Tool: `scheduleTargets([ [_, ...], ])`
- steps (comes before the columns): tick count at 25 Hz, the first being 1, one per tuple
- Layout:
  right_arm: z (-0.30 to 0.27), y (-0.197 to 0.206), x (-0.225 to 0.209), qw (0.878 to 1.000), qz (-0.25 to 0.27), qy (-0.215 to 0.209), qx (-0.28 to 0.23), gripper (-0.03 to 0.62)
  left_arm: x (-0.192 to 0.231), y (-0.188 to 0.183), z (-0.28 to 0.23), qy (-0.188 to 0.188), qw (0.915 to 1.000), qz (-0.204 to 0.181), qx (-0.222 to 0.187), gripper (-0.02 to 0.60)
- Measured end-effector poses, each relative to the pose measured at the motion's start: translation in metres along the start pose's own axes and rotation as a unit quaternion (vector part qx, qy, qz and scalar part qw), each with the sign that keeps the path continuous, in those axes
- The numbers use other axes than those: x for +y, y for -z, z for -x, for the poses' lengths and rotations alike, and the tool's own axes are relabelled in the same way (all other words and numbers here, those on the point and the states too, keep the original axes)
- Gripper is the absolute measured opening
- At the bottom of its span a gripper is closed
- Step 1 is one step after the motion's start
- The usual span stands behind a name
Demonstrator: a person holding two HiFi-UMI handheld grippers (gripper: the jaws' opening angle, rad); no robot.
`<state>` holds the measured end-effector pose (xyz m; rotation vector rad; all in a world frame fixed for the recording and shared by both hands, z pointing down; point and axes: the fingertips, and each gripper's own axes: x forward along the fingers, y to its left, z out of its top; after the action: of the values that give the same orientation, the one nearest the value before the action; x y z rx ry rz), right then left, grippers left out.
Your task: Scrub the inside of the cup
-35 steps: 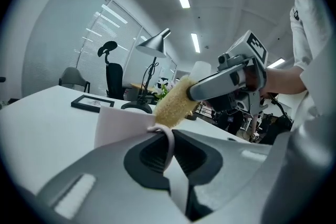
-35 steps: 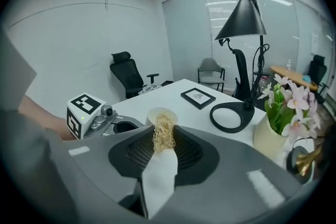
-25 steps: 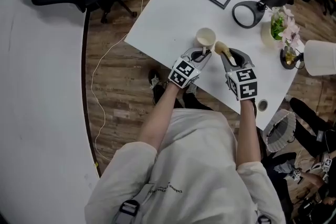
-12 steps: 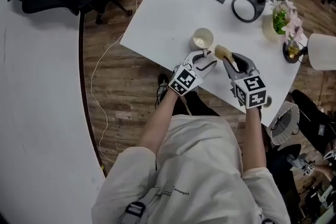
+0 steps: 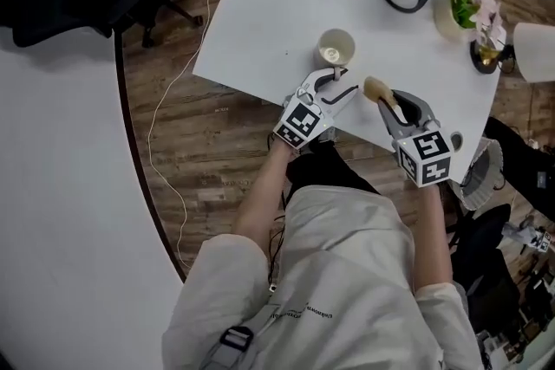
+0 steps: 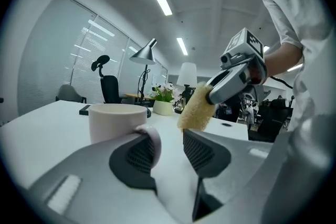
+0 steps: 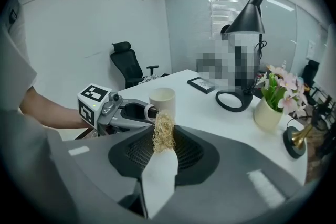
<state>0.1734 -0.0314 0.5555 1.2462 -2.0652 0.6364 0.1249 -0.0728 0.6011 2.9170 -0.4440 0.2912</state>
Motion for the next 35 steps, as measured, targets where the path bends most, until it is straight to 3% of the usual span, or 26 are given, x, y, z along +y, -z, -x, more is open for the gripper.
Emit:
scheduleTargets([
  [6, 0.010, 0.008, 0.019, 0.999, -0.032, 0.038, -0.002, 0.124, 0.002, 0.010, 0.018, -0.023, 0.9995, -0.014, 0.015, 0.142],
  [9, 0.004, 0.005, 0.032, 0.998, -0.044, 0.054, -0.007, 0.123, 0.006, 0.012, 0.026, -0.048, 0.9987, -0.004, 0.015, 0.078],
  [14, -0.005, 0.003, 0.053, 0.995, -0.066, 0.077, -0.014, 0.123, 0.001, 0.012, 0.030, -0.037, 0.9990, 0.001, 0.024, 0.060],
  [20, 0.008, -0.009, 0.066, 0.993, -0.070, 0.086, -0.050, 0.123, -0.014, 0.017, 0.035, 0.000, 0.9998, -0.010, 0.017, 0.137],
  [22, 0.015, -0.017, 0.067, 0.991, -0.075, 0.083, -0.075, 0.124, -0.024, 0.018, 0.030, 0.018, 0.9996, -0.013, 0.016, 0.197],
  [25, 0.017, -0.027, 0.075, 0.991, -0.066, 0.070, -0.088, 0.123, -0.036, 0.016, 0.021, 0.035, 0.9993, -0.009, 0.012, 0.199],
  [30, 0.006, -0.025, 0.085, 0.995, -0.039, 0.053, -0.068, 0.123, -0.049, 0.012, 0.011, 0.059, 0.9981, -0.009, 0.015, 0.212],
  [32, 0.001, -0.023, 0.084, 0.997, -0.016, 0.060, -0.050, 0.123, -0.057, 0.015, 0.008, 0.071, 0.9971, -0.018, 0.020, 0.212],
  [35, -0.005, -0.019, 0.081, 0.996, 0.031, 0.087, -0.014, 0.123, -0.058, 0.018, 0.007, 0.060, 0.9975, -0.027, 0.026, 0.210],
])
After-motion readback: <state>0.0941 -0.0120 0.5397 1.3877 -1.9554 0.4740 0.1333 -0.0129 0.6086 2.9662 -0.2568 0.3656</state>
